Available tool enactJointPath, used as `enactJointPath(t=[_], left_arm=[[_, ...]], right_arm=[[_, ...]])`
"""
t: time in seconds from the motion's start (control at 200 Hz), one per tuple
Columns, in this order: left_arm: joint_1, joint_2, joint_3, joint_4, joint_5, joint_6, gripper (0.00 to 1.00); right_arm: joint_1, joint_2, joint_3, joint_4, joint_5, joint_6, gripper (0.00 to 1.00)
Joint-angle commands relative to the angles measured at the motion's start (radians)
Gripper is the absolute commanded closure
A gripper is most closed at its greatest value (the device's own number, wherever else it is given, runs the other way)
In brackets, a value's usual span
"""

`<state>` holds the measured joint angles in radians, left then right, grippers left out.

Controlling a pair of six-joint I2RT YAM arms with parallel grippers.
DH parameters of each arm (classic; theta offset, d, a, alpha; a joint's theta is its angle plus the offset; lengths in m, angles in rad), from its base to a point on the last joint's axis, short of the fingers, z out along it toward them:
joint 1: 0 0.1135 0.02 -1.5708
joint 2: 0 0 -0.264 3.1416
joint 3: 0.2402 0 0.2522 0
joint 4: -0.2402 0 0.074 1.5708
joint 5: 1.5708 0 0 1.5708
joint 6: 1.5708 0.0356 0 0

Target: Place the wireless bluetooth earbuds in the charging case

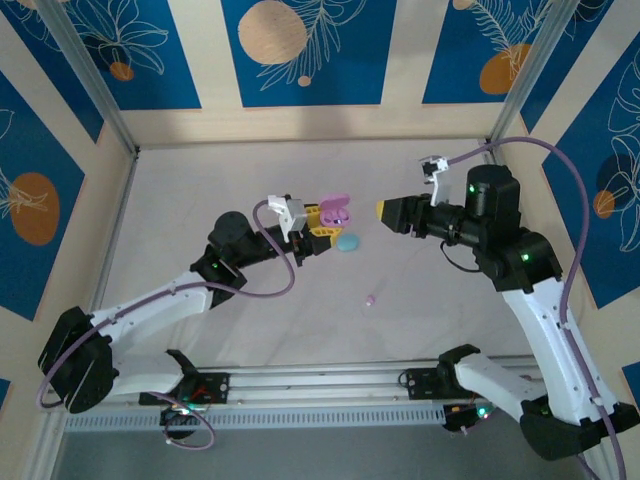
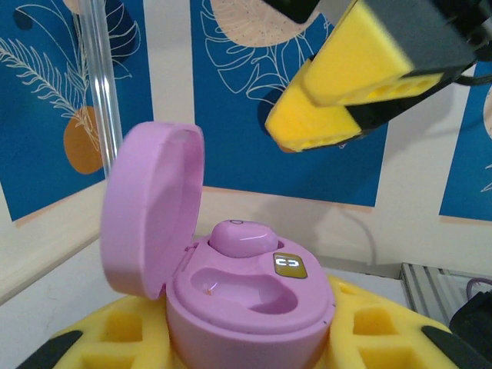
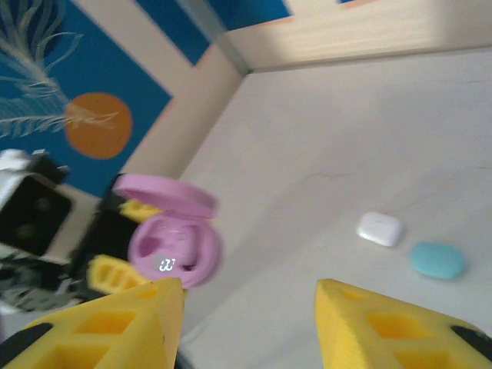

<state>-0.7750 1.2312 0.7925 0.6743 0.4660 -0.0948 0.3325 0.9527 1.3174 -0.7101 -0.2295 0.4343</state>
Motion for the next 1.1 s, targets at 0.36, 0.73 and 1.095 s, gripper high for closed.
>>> enactJointPath(t=[0.36, 0.73, 1.095], left_arm=[[-0.012, -0.061, -0.014, 0.037, -0.036, 0.01, 0.72], [-0.014, -0.062, -0.003, 0.025, -0.049, 0.02, 0.72], [-0.017, -0.078, -0.009, 0.001, -0.061, 0.021, 0.72]], right_arm=[[-0.375, 0.093, -0.373, 0.024, -0.269, 0.23, 0.54], [-0.215, 0.383, -0.371, -0.069, -0.199, 0.081, 0.59], [-0.048, 0.609, -0.329, -0.086, -0.028, 0.025, 0.61]])
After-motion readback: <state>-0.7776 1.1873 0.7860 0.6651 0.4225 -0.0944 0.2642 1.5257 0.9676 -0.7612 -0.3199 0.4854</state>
